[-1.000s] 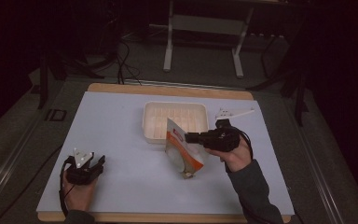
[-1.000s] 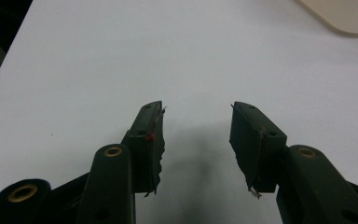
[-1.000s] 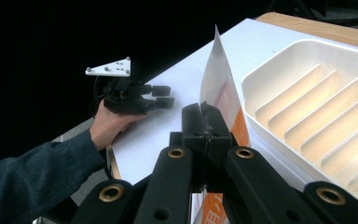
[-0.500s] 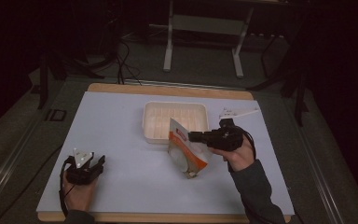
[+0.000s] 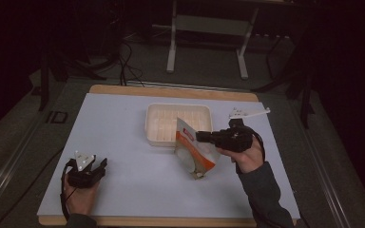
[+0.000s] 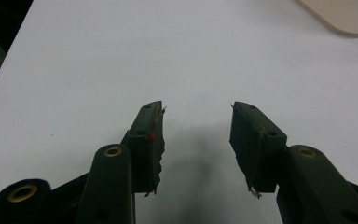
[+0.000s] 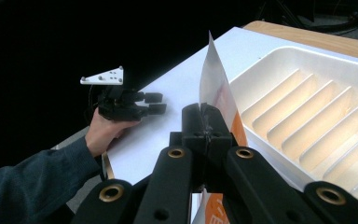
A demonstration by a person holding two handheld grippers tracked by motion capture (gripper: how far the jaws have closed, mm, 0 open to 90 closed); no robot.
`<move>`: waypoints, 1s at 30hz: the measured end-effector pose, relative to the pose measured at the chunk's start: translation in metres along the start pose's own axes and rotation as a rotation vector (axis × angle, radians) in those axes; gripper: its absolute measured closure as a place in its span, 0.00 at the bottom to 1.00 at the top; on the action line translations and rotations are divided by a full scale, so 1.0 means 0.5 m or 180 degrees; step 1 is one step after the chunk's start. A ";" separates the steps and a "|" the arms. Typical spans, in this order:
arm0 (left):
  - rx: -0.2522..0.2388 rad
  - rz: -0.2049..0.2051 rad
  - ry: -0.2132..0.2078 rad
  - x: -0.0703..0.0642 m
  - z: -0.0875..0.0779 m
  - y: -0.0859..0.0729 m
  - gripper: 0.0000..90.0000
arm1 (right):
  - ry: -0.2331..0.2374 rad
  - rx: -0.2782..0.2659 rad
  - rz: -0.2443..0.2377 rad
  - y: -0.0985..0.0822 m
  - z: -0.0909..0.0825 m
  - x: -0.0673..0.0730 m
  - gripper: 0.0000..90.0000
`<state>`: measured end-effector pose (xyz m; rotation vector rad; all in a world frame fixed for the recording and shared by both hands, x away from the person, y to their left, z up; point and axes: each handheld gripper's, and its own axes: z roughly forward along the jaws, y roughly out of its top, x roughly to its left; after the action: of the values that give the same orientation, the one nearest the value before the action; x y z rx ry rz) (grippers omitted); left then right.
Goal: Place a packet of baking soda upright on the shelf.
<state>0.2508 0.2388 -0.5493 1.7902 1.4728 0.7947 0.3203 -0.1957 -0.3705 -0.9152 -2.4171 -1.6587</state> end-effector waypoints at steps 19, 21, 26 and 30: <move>-0.0004 -0.0003 0.0007 0.000 -0.001 0.000 0.60 | -0.0072 -0.0150 0.0006 0.026 -0.037 -0.003 1.00; -0.0008 0.0000 0.0007 0.000 -0.001 0.000 0.60 | -0.0112 -0.0175 0.0009 0.034 -0.043 -0.005 1.00; -0.0006 -0.0006 0.0003 0.000 -0.001 0.000 0.60 | -0.0199 -0.0254 0.0080 0.046 -0.053 -0.017 1.00; -0.0006 -0.0005 0.0003 0.000 -0.001 0.000 0.60 | -0.0254 -0.0295 0.0117 0.051 -0.056 -0.025 1.00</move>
<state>0.2505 0.2391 -0.5491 1.7872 1.4736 0.7960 0.3358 -0.2194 -0.3426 -1.0520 -2.3747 -1.7676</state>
